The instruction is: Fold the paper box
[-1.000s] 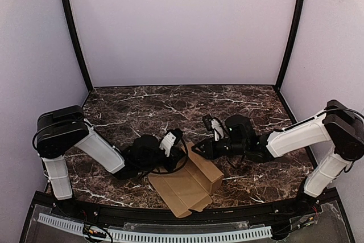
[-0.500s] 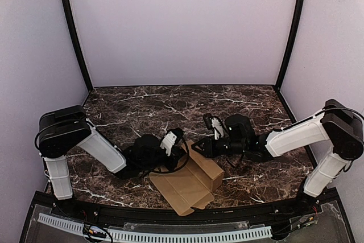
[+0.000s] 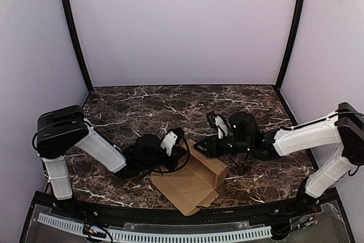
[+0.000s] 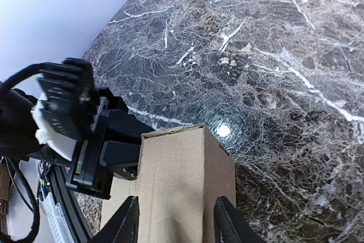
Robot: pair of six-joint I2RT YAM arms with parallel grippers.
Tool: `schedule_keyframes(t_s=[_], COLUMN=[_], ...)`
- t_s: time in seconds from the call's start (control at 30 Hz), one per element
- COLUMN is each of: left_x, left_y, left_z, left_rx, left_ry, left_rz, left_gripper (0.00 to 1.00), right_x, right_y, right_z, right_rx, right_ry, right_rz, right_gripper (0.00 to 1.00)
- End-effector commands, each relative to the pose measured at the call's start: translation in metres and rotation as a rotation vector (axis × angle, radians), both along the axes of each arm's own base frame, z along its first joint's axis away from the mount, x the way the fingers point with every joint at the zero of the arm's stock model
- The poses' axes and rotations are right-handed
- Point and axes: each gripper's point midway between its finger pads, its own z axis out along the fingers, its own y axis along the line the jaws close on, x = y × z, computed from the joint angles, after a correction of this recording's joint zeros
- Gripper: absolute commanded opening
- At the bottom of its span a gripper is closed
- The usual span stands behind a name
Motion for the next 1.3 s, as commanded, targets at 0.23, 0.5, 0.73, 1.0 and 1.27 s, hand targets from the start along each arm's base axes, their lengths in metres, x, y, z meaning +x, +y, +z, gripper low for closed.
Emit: schedule_keyframes(t_s=[0.23,0.5,0.73,1.0,1.27], left_x=[-0.018,-0.023,-0.019,-0.008,-0.023], left_y=[0.005,0.021,0.029,0.023,0.012], left_z=[0.028,0.056,0.082,0.069,0.054], left_rx=[0.194,0.509,0.714,0.972,1.051], left_ry=[0.061,0.108,0.065,-0.005,0.031], left_rz=[-0.105,-0.186,-0.274,-0.418,-0.628], left_gripper=[0.01,0.00,0.00,0.00,0.00], right_x=[0.000,-0.007,-0.013,-0.023,-0.028], right_y=[-0.062,-0.099,-0.122,-0.129,-0.133], right_z=[0.060,0.066,0.058,0.043,0.029], right_rx=[-0.077,-0.156,-0.204,-0.213,-0.220], right_ry=[-0.174,-0.203,-0.197,-0.142,-0.100], right_rz=[-0.129,-0.178,-0.205,-0.199,-0.203], right_gripper=[0.51,0.52,0.54,0.54,0.55])
